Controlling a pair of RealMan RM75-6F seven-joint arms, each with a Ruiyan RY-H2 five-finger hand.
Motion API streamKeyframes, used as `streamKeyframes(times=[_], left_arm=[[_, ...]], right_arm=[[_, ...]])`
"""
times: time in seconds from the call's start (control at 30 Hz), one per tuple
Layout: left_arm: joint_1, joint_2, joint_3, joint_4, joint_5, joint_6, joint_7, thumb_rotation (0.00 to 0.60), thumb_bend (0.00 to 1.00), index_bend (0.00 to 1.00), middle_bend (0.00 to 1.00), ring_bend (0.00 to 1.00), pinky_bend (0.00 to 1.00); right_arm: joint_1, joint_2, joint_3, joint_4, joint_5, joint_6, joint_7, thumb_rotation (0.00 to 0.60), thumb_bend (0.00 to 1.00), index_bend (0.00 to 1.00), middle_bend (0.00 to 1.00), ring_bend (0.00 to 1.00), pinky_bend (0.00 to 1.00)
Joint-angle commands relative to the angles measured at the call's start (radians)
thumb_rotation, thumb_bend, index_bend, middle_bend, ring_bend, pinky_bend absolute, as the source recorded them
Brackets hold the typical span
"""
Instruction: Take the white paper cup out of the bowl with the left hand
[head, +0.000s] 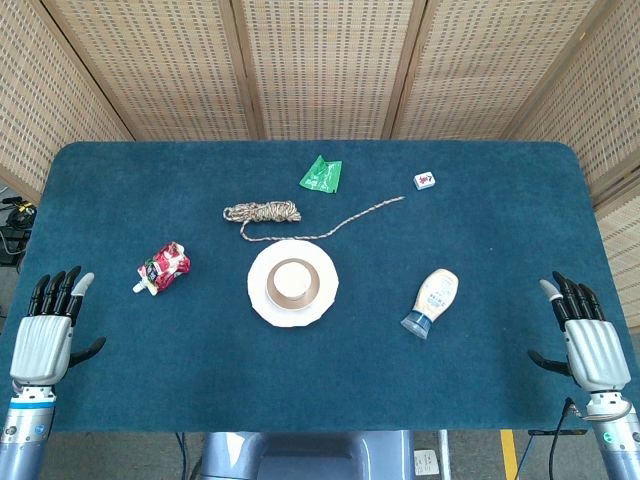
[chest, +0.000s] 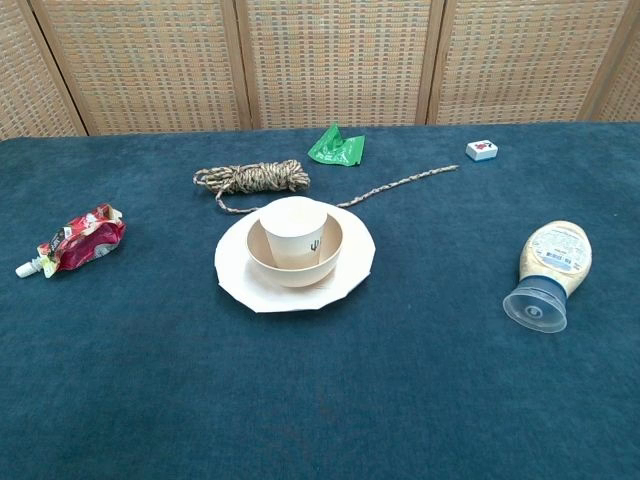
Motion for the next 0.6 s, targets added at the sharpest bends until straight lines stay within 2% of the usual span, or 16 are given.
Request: streamKeyframes(times=[0.03, 0.43, 0.6], left_arm=[[0.008, 0.007, -0.015, -0.003, 0.007, -0.011, -0.009, 0.600, 0.10, 0.00, 0.00, 0.00, 0.00], [0.033, 0.033, -0.059, -0.054, 0.050, -0.045, -0.002, 0.600, 0.10, 0.00, 0.00, 0.00, 0.00], [-0.001, 0.061, -0.093, -0.136, 0.078, -0.093, 0.057, 0.600, 0.10, 0.00, 0.00, 0.00, 0.00]], right_arm=[[0.005, -0.007, -0.001, 0.007, 0.003, -0.011, -0.003, 0.600, 0.06, 0.00, 0.00, 0.00, 0.00], [0.003, -0.003, 0.004, 0.010, 0.009, -0.006, 0.020, 0.600, 0.06, 0.00, 0.00, 0.00, 0.00], [0.003, 0.003, 0.009, 0.011, 0.015, -0.005, 0.036, 0.600, 0.06, 0.00, 0.00, 0.00, 0.00]])
